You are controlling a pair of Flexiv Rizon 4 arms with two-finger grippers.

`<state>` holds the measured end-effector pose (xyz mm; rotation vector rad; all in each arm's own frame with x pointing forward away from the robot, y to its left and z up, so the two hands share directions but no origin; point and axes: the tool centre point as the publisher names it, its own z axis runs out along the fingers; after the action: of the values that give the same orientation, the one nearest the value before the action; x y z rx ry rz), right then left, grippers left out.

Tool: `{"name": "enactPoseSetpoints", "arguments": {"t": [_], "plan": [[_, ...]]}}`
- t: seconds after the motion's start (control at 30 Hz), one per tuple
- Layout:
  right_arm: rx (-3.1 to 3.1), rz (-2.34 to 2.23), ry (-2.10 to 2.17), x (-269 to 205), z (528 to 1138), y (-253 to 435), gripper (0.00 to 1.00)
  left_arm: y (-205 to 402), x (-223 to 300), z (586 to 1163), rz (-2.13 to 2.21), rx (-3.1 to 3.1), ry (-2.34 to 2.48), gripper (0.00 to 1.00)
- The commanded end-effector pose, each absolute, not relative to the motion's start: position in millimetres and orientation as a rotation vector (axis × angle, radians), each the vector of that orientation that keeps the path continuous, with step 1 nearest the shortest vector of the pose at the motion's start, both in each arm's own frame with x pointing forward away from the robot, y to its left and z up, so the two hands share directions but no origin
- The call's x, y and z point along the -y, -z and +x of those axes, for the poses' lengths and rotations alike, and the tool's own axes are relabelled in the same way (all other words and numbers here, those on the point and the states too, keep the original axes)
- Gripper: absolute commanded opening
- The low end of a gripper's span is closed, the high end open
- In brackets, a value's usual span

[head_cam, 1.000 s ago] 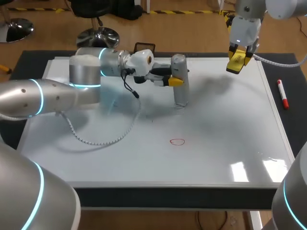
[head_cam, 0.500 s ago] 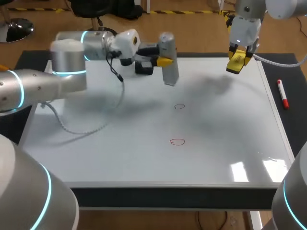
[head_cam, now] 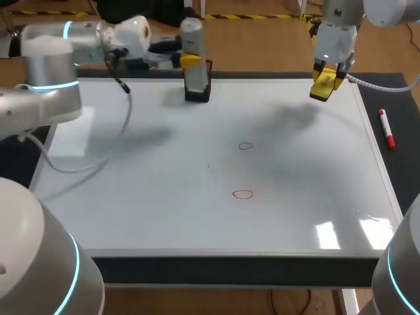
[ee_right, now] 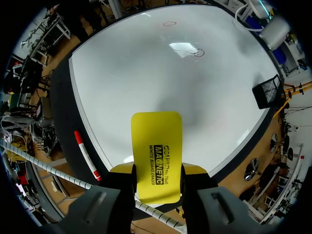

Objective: Pick up the inspection probe, press it on each red-marked spot on the whiteboard one by one, put down the probe, pick up the eraser, and wipe off all the red marks.

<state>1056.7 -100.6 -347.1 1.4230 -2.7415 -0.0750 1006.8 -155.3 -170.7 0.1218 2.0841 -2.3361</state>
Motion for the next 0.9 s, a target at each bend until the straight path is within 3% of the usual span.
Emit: {"name": "enactPoseSetpoints", "arguments": {"t": [0.03, 0.9], "plan": [[2.736, 1.424, 0.07, 100.9, 1057.7, 345.9, 0.0, 155.9, 123.6, 1001.3, -0.123, -2.076, 2.123, 0.0], [2.736, 1.424, 0.07, 100.9, 1057.7, 345.9, 0.0, 186.7, 7.6, 1050.6, -0.523, -1.852, 1.951, 0.0]]}}
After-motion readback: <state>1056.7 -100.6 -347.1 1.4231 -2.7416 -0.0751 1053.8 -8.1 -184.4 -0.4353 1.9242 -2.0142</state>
